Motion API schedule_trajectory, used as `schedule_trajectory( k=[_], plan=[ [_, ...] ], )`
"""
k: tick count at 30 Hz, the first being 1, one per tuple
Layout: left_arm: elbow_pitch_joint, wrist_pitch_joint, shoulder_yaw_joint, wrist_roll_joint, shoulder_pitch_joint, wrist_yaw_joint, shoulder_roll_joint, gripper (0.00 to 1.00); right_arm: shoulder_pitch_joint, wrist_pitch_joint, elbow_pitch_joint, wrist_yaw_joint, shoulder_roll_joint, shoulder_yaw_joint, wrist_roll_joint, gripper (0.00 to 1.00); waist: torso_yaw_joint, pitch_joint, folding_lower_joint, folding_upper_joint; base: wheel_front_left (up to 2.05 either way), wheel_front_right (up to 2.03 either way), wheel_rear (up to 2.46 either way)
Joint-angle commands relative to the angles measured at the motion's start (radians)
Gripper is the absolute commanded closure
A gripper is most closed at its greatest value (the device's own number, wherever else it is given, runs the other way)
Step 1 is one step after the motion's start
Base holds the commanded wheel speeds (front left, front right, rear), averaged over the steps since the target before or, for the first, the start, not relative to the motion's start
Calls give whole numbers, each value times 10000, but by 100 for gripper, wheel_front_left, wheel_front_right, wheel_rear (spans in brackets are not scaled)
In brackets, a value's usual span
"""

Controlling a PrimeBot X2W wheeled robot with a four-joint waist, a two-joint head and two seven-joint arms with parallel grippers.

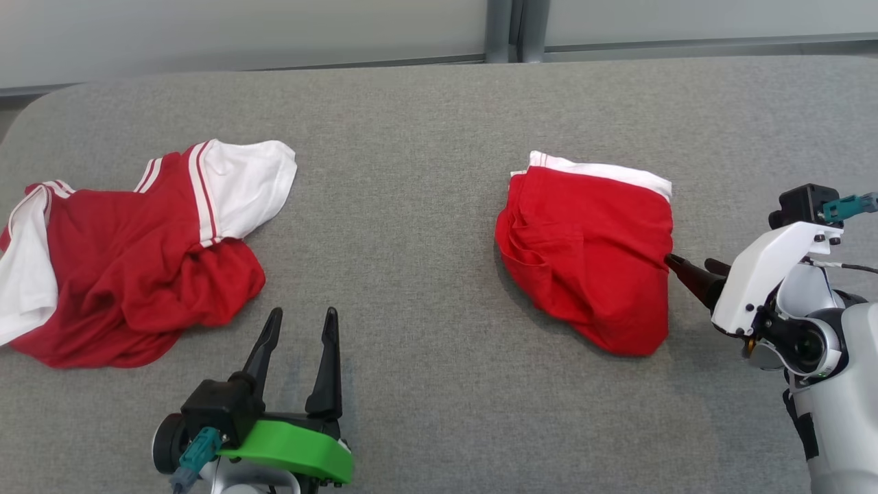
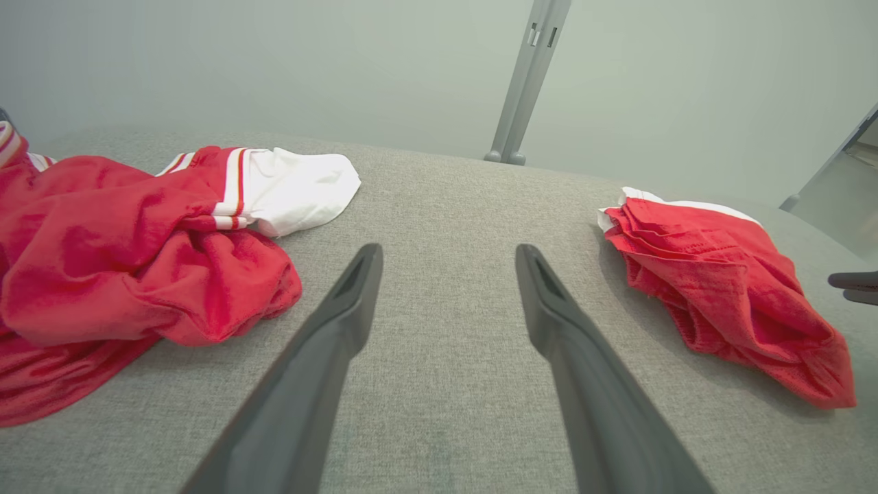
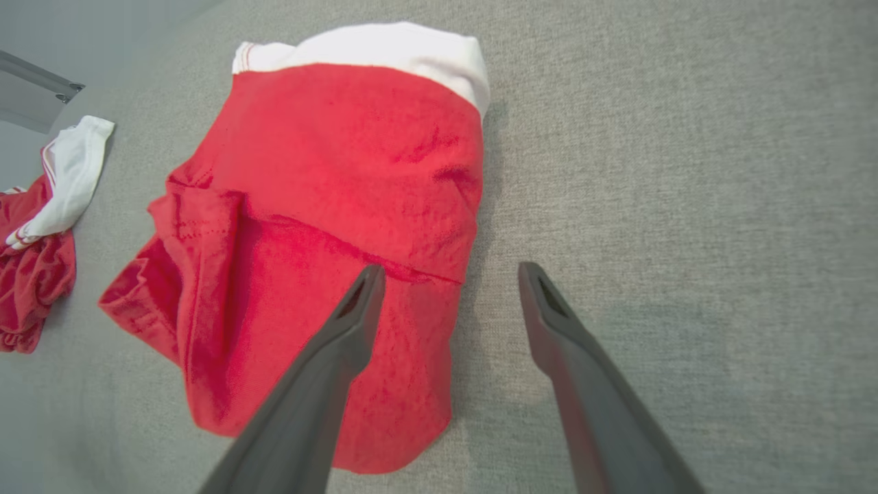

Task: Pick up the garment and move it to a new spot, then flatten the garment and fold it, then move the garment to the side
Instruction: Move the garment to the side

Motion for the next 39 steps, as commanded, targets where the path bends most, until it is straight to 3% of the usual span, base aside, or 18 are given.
schedule_trajectory(
  k=[1,6,12,13,14,15,19,26,39],
  plan=[
    [47,-49,-2,130,-247,-89,-68,0,23,30,27,5,260,-312,-184,0,315,315,0,111,0,0,0],
    [217,-50,10,203,-454,-221,-276,0,-313,102,337,5,804,-774,-263,0,696,565,0,111,0,0,0],
    [356,-49,113,286,-520,-343,-429,0,-535,191,792,5,907,-926,-528,0,932,648,0,111,0,0,0],
    [392,-51,125,309,-528,-389,-463,0,-562,211,884,5,904,-929,-586,8,969,629,0,111,0,0,0],
    [412,-49,162,323,-525,-418,-513,0,-617,181,919,5,883,-888,-640,61,1001,618,0,111,0,0,0],
    [428,-50,192,332,-524,-428,-563,0,-693,83,931,5,862,-887,-643,100,1027,609,0,111,0,0,0],
    [490,-45,383,378,-530,-502,-741,0,-894,-39,717,5,423,-495,-533,100,1165,464,0,111,0,0,0],
    [720,-43,693,487,-150,-712,-1008,0,-1549,733,-378,5,-297,838,-94,100,1200,-1,0,111,0,0,0],
    [813,-45,1217,759,318,-997,-1283,0,-1008,926,-2021,5,-599,2025,561,100,950,-417,0,111,0,0,0]
  ],
)
